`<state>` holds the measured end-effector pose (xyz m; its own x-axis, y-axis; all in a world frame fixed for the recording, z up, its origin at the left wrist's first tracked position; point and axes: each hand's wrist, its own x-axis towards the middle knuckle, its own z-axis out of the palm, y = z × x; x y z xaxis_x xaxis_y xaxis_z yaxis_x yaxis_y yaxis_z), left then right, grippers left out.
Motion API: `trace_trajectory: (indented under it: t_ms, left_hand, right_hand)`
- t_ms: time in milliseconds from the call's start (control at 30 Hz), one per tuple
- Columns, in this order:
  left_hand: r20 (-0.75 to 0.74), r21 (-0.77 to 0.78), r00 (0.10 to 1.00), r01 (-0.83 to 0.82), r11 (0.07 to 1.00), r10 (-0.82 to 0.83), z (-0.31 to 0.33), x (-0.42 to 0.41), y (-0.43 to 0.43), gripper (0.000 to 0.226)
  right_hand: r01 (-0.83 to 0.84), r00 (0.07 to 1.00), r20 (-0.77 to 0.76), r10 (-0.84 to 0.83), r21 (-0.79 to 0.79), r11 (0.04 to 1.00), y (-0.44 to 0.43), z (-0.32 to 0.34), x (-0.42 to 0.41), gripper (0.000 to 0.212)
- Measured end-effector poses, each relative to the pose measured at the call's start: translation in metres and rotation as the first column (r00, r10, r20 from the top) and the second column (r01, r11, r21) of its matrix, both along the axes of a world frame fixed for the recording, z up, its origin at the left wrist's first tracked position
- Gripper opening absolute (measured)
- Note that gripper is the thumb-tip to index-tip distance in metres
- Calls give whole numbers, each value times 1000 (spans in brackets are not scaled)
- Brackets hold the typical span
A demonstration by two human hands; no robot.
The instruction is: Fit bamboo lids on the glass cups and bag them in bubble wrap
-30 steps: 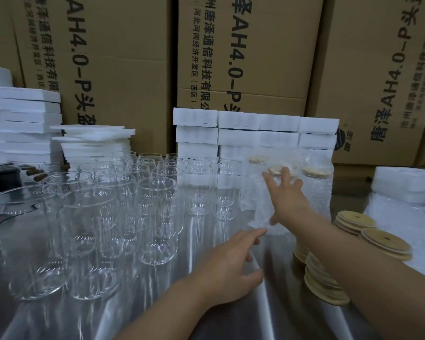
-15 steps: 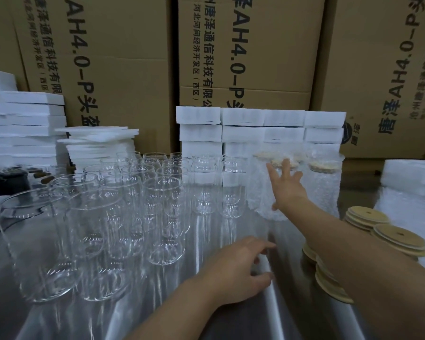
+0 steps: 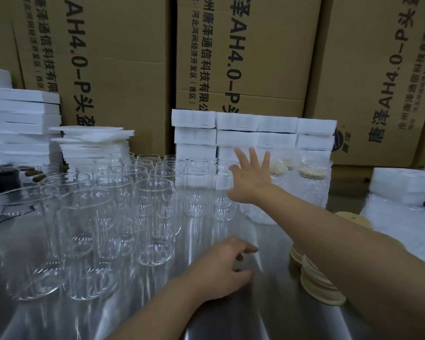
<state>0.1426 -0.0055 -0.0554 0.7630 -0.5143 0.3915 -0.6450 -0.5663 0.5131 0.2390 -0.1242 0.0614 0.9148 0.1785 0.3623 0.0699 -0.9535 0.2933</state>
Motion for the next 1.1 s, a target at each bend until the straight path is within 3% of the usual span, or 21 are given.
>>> trace_trajectory:
  t_ms: [133, 267, 333, 367, 433, 467, 533, 633, 667, 800, 867, 967, 1100]
  left_hand:
    - [-12, -9, 999, -30, 999, 30, -1, 4, 1, 42]
    - [-7, -13, 996, -88, 996, 88, -2, 6, 0, 39]
    - [-9, -66, 980, -200, 978, 199, 0, 8, 1, 32]
    - [-19, -115, 960, -280, 953, 280, 1, 9, 2, 27]
    - [-90, -239, 904, -428, 872, 419, 4, 9, 4, 31]
    - [-155, -295, 883, -470, 832, 444, 5, 9, 5, 42]
    - [-264, -379, 871, -489, 786, 415, 5, 11, 6, 66]
    - [-377, -350, 848, -502, 791, 372, 5, 12, 6, 109]
    - [-395, -324, 846, -492, 808, 358, 5, 11, 6, 114]
    - [-397, -332, 874, -420, 844, 279, 6, 12, 2, 88]
    - [-378, -375, 877, -437, 818, 295, 5, 15, 0, 72]
    - [-472, -473, 854, -453, 755, 217, 4, 12, 0, 91]
    - [-545, -522, 822, -485, 702, 163, 6, 6, 2, 108]
  right_hand:
    - [-8, 1000, 3, 7, 61, 998, -1, 0, -4, 62]
    - [-125, 990, 66, 122, 37, 991, -1, -11, -24, 25]
    - [-237, 963, 178, 203, 199, 951, 1, -26, -38, 8]
    - [-318, 934, 270, 233, 334, 887, 4, -35, -47, 5]
    - [-516, 841, 471, 267, 548, 658, 8, -52, -68, 15]
    - [-598, 787, 557, 265, 583, 551, 11, -59, -79, 19]
    - [-682, 717, 653, 245, 583, 442, 12, -72, -97, 21]
    - [-709, 703, 663, 258, 625, 325, 12, -85, -112, 18]
    - [-717, 696, 667, 266, 633, 291, 13, -88, -115, 19]
    - [-735, 673, 697, 249, 670, 110, 19, -86, -124, 19]
    - [-707, 687, 689, 229, 708, -9, 18, -83, -123, 37]
    - [-579, 746, 605, 278, 795, -178, 12, -84, -118, 67]
    - [-456, 796, 510, 327, 860, -231, 6, -89, -108, 68]
